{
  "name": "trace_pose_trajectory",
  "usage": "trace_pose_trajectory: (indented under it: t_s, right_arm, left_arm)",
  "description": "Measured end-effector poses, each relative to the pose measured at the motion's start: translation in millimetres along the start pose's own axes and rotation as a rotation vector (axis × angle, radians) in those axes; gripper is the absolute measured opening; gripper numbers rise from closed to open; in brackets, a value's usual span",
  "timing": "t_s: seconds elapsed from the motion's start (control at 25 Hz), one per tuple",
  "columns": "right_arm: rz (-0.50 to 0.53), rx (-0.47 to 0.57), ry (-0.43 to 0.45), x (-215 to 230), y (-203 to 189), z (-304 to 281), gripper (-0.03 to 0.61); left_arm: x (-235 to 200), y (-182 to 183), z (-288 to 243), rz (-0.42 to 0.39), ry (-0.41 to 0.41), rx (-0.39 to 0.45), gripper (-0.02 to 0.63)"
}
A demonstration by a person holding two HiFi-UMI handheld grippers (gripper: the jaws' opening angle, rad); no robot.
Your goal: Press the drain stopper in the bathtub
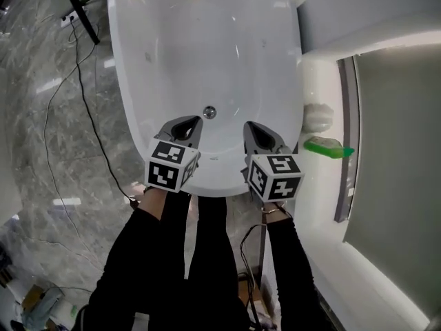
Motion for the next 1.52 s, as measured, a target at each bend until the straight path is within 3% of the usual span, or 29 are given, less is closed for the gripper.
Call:
trace_pose_trajectory:
  t_s: [0.72, 1.52]
  right_arm:
    - [0.032, -0.221, 0.096, 55, -77, -184, 0.002]
    - [0.049, -0.407, 0.196, 43, -149, -279, 0.002]
  left_arm:
    - [-89, -83, -147, 0.145, 0.116, -0.123, 0.005]
    - [-130, -172, -230, 0.303, 0.175, -0.249, 0.005]
Point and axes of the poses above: the fingertips, and each gripper's own axes: z backward along the fingers, x to its right, y out of its top, the point moved 4 cm from there along z, backward along the fingers, and after that the axes turned 9 degrees about -y, right-handed, at the moved point
